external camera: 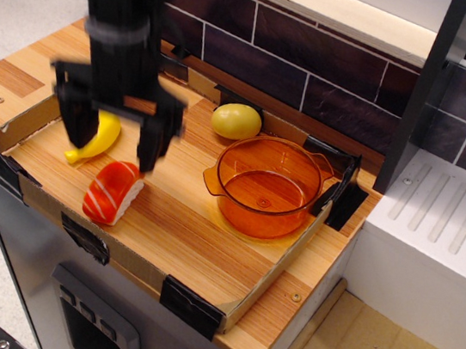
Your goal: Take sushi out of pot
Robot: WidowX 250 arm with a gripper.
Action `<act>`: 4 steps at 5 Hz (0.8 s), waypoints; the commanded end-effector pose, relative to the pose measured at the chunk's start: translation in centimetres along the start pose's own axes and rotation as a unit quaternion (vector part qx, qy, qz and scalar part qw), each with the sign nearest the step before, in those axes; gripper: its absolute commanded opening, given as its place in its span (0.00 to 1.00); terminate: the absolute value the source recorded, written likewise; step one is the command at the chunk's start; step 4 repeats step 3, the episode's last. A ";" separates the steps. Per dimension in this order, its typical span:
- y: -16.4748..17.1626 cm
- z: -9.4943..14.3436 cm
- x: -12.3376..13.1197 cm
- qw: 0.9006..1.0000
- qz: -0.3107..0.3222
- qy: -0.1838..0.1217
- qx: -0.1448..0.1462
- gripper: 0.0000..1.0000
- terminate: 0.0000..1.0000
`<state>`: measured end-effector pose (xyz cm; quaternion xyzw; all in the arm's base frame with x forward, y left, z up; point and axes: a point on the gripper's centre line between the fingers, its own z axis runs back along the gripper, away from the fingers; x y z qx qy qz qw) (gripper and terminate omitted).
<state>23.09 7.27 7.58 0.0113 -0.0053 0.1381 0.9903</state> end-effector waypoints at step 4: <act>1.0 4.9 1.7 0.999 0.035 -0.021 -0.006 1.00 1.00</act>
